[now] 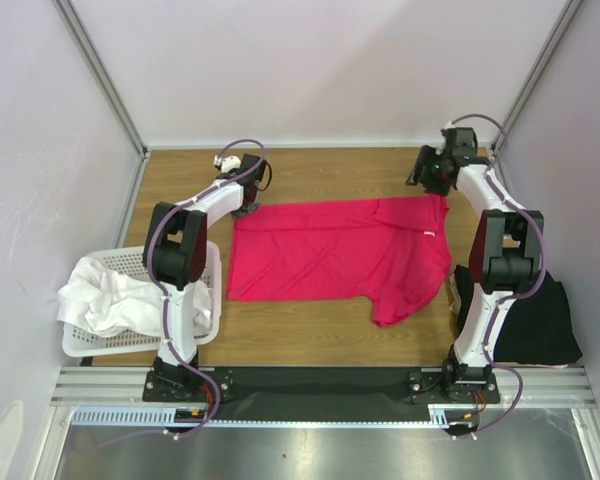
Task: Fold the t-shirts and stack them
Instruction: Fold the tshirt
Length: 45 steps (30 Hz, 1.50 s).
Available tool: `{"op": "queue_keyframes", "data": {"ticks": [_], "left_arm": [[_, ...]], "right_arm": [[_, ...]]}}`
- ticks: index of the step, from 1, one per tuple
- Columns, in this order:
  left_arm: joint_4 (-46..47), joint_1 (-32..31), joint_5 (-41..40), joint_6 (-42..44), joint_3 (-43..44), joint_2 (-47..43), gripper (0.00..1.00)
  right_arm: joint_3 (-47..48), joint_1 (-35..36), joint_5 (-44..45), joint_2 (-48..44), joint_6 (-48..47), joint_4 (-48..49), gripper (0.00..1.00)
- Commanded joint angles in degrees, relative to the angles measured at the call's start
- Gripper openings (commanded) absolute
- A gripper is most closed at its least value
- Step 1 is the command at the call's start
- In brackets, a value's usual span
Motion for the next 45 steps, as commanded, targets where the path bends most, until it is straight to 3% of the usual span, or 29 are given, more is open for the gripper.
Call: {"op": "queue_keyframes", "data": {"ticks": [1,4,7,8,25,35,45], "left_arm": [[1.2,0.3,-1.4,1.4,-0.1,-1.0,0.29],[1.7,0.3,-1.7,2.2,-0.8,-1.5,0.2],[3.2,0.3,-1.3,3.2,-2.4,-2.5,0.11],[4.1,0.3,-1.2,3.6,-3.4,-2.9,0.05],[20.8,0.4,3.3,13.8,-12.1,-8.4,0.05],[23.6,0.9,4.6,14.5,-15.8,-9.8,0.04],[25.9,1.5,5.7,15.8,-19.7,-13.7,0.04]], "right_arm": [[5.3,5.2,-5.4,1.2,-5.8,0.7,0.63],[6.1,7.4,-9.9,2.3,-4.4,3.1,0.47],[6.7,9.3,-14.0,4.8,-2.8,6.5,0.43],[6.7,9.8,-15.5,5.6,-2.5,7.2,0.43],[11.6,19.2,-20.1,17.2,1.7,13.9,0.39],[12.2,23.7,-26.2,20.8,9.8,24.7,0.42],[17.0,26.6,-24.9,26.3,9.4,23.5,0.42]]}}
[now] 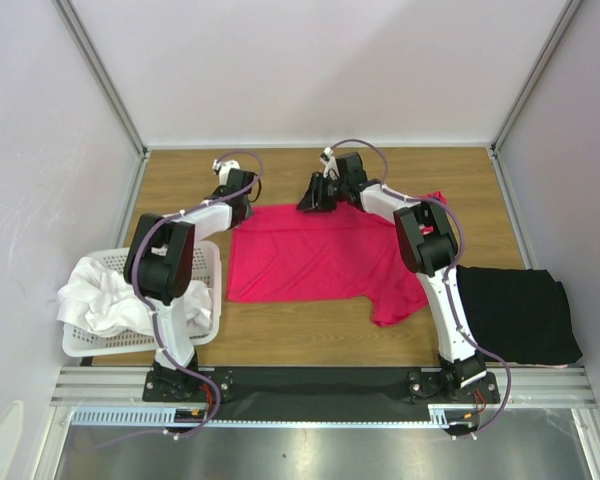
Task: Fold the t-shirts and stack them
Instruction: Fold the tshirt
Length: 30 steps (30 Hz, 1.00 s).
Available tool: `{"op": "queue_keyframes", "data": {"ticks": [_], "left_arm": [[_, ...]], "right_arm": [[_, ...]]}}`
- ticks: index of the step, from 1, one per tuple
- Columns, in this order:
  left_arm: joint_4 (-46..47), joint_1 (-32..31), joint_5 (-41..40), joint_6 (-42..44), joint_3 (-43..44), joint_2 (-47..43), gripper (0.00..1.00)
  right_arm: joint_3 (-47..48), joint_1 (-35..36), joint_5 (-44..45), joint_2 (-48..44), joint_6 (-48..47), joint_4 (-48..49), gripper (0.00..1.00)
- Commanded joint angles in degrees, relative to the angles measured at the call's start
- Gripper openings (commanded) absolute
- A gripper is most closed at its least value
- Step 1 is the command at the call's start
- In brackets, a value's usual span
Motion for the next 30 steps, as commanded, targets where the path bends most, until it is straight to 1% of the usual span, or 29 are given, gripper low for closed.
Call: {"op": "queue_keyframes", "data": {"ticks": [1,6,9,12,13,14,17,19,23,26,27,30], "left_arm": [[2.8,0.4,0.6,1.6,-0.9,-4.2,0.04],[5.4,0.4,1.2,2.9,-3.5,-6.4,0.03],[6.7,0.4,2.4,4.9,-5.8,-8.6,0.03],[7.7,0.4,4.0,6.2,-8.4,-11.5,0.04],[7.7,0.4,4.3,6.3,-9.2,-12.2,0.06],[9.4,0.4,4.3,6.3,-10.7,-13.1,0.07],[8.4,0.4,4.3,6.2,-11.8,-15.3,0.12],[5.6,0.4,4.6,5.9,-12.3,-16.8,0.13],[3.8,0.2,6.1,2.8,-14.5,-19.7,0.17],[2.7,0.0,6.6,1.0,-15.2,-21.6,0.23],[3.9,-0.1,6.8,0.8,-15.1,-21.8,0.3],[7.1,-0.3,8.9,1.6,-12.5,-19.5,0.39]], "right_arm": [[3.1,0.1,0.7,0.6,0.1,1.3,0.41],[3.6,0.2,3.9,1.5,-1.3,-1.7,0.41],[2.8,0.1,4.5,1.5,-1.2,-1.8,0.41],[2.7,0.1,6.1,1.6,-0.8,-2.2,0.4],[2.8,0.1,6.5,1.9,-0.7,-2.4,0.4],[2.8,0.1,6.5,1.9,-0.7,-2.4,0.4],[2.6,0.1,7.3,1.8,-0.6,-2.8,0.4],[2.4,0.1,7.6,1.8,-0.7,-2.8,0.4],[1.7,0.1,8.2,1.5,-0.6,-2.6,0.4],[1.4,0.1,8.6,1.2,-0.8,-2.8,0.4],[1.2,0.2,8.5,0.9,-1.2,-2.9,0.4],[0.2,0.1,8.6,0.2,-1.4,-2.3,0.4]]}}
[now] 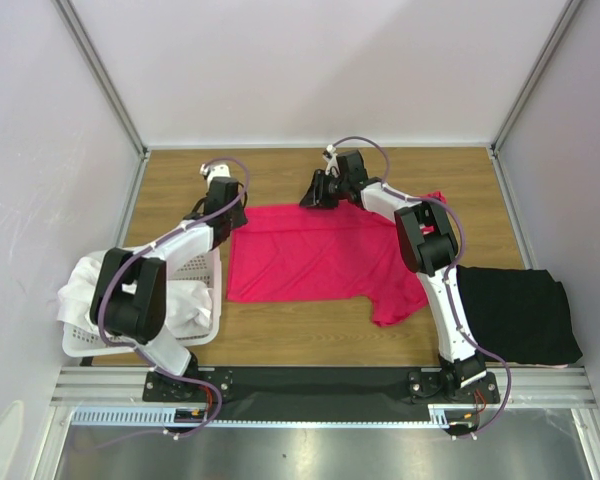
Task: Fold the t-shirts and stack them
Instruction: Fold the tshirt
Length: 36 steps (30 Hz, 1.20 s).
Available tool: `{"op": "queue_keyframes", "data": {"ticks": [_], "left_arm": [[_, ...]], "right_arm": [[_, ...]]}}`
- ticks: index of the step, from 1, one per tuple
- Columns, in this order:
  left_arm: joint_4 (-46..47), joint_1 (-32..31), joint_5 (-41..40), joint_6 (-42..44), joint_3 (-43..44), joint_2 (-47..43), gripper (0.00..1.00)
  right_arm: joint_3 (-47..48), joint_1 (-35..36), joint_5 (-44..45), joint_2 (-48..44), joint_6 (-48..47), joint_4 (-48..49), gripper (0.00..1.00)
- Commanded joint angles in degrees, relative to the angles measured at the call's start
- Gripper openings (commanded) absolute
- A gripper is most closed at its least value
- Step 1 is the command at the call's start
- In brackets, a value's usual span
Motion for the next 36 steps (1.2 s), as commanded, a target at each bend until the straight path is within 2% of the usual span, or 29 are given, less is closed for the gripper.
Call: {"op": "queue_keyframes", "data": {"ticks": [1,4,10,25,36], "left_arm": [[3.4,-0.4,3.5,-0.7,3.7,1.0,0.41],[0.4,-1.3,6.2,1.0,14.6,8.3,0.42],[-1.3,-3.4,10.5,-2.3,21.6,17.8,0.46],[0.8,-4.3,11.9,-6.7,18.9,22.3,0.45],[-1.8,-4.3,12.3,-7.2,18.6,23.2,0.45]], "right_arm": [[-1.5,0.1,3.9,-0.3,-1.6,-1.3,0.4],[-1.5,0.0,3.9,-0.3,-1.6,-1.5,0.4],[-1.3,0.1,4.1,-0.2,-1.4,-1.4,0.4],[-1.1,0.0,4.0,0.1,-1.6,-2.5,0.41],[-1.0,0.0,4.1,0.3,-1.3,-2.7,0.4]]}}
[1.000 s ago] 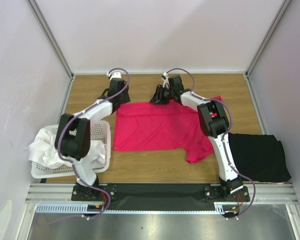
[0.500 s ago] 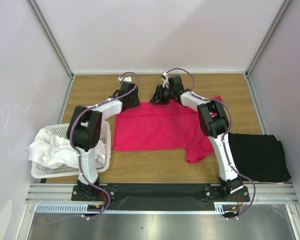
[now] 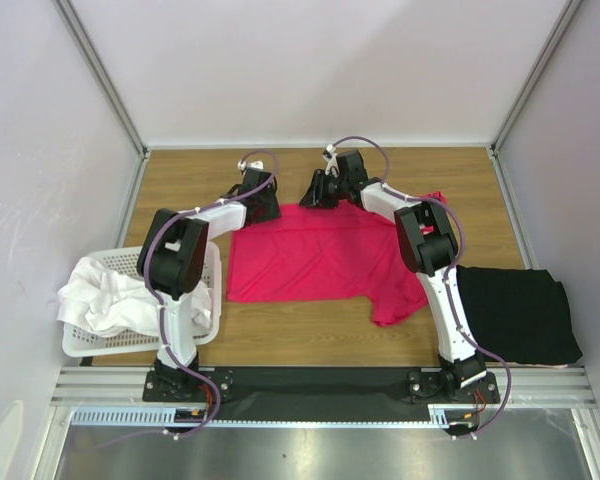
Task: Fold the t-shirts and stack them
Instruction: Fold the tshirt
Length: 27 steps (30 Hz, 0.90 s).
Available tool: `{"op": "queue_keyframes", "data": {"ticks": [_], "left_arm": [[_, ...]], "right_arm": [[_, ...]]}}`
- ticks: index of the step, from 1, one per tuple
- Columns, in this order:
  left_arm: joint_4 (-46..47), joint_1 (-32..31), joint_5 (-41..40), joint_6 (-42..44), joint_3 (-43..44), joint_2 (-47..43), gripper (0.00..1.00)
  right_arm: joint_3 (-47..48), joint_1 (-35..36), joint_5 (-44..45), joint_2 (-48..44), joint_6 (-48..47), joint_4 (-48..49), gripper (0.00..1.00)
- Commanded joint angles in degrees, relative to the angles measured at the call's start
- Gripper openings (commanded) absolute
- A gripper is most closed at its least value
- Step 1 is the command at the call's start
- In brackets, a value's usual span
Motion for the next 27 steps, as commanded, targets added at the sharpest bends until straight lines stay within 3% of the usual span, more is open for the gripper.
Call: {"op": "queue_keyframes", "data": {"ticks": [1,27], "left_arm": [[-0.5,0.0,1.0,-1.0,0.0,0.1,0.45],[-11.8,-0.1,-1.8,-1.9,-12.2,-17.0,0.44]], "right_arm": [[-0.8,0.0,3.8,0.3,-1.3,-3.2,0.4],[-1.1,0.0,5.3,0.2,-1.3,-4.0,0.39]]}}
